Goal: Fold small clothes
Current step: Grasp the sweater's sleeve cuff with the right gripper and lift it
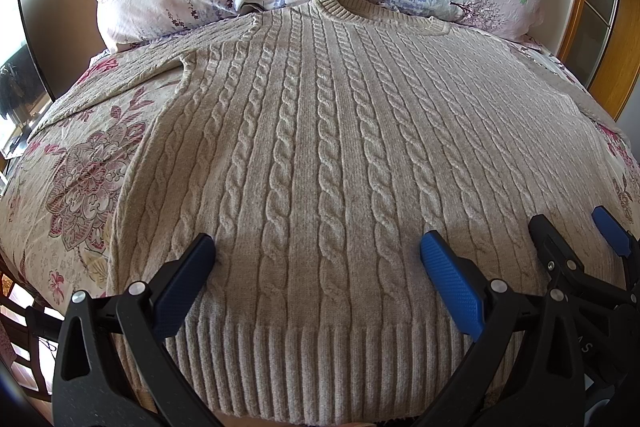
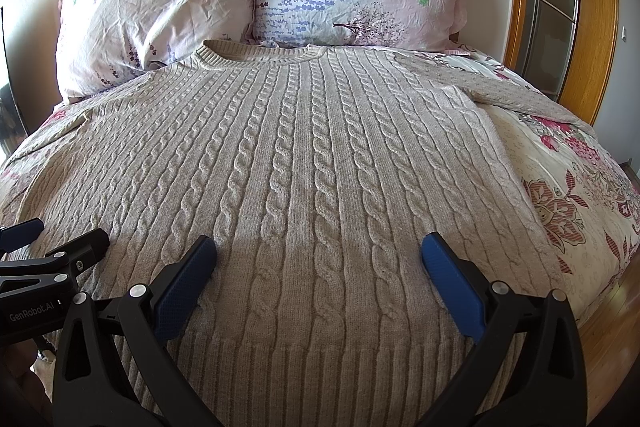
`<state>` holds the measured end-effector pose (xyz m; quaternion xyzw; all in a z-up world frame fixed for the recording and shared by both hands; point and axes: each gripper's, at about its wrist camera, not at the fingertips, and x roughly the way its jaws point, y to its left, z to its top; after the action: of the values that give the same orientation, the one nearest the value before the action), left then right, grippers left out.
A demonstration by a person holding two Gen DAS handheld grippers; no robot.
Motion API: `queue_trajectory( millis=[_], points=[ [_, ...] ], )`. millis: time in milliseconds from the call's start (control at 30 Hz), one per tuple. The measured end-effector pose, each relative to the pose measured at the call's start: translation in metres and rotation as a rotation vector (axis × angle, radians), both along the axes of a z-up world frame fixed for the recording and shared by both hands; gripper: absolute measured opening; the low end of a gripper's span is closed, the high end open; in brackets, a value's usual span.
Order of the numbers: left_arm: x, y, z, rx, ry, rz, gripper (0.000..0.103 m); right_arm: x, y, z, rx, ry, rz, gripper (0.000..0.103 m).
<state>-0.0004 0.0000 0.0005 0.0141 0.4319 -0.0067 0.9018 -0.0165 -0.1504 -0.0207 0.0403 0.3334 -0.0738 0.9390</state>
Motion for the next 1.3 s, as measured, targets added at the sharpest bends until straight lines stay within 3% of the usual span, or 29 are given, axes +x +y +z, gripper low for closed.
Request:
queue_trajectory(
  millis=[600,667,733,833,933,967,1000,1100,1200,1300],
  points=[
    [0.005,0.001,-0.001,0.003,0.014,-0.014,0.101,-0.001,-0.011,0.003,0.008,0.003,0.169,0.102],
    [0.005,0.001,0.001,0.01,0.021,-0.03,0.101,0.002,-0.02,0.01,0.049,0.025,0.219,0.102],
    [0.011,0.0,0.006,0.034,0.031,-0.052,0.101,0.005,-0.045,0.026,0.126,-0.026,0.22,0.102],
    [0.023,0.008,0.021,0.021,-0.02,-0.041,0.101,0.015,-0.107,0.058,0.21,-0.121,0.113,0.102],
    [0.043,0.023,0.038,-0.08,-0.06,-0.047,0.101,0.031,-0.178,0.079,0.31,-0.175,-0.031,0.102],
    [0.05,0.029,0.042,-0.12,-0.075,-0.047,0.101,0.038,-0.203,0.081,0.356,-0.179,-0.079,0.096],
    [0.057,0.033,0.045,-0.153,-0.091,-0.043,0.101,0.044,-0.227,0.08,0.413,-0.173,-0.129,0.084],
    [0.078,0.043,0.05,-0.213,-0.125,-0.024,0.101,0.062,-0.289,0.064,0.571,-0.118,-0.287,0.062],
    [0.099,0.047,0.045,-0.219,-0.12,-0.016,0.101,0.073,-0.333,0.04,0.695,-0.055,-0.427,0.05],
    [0.117,0.052,0.031,-0.245,-0.075,-0.003,0.101,0.081,-0.357,0.018,0.792,-0.028,-0.497,0.047]
  ],
)
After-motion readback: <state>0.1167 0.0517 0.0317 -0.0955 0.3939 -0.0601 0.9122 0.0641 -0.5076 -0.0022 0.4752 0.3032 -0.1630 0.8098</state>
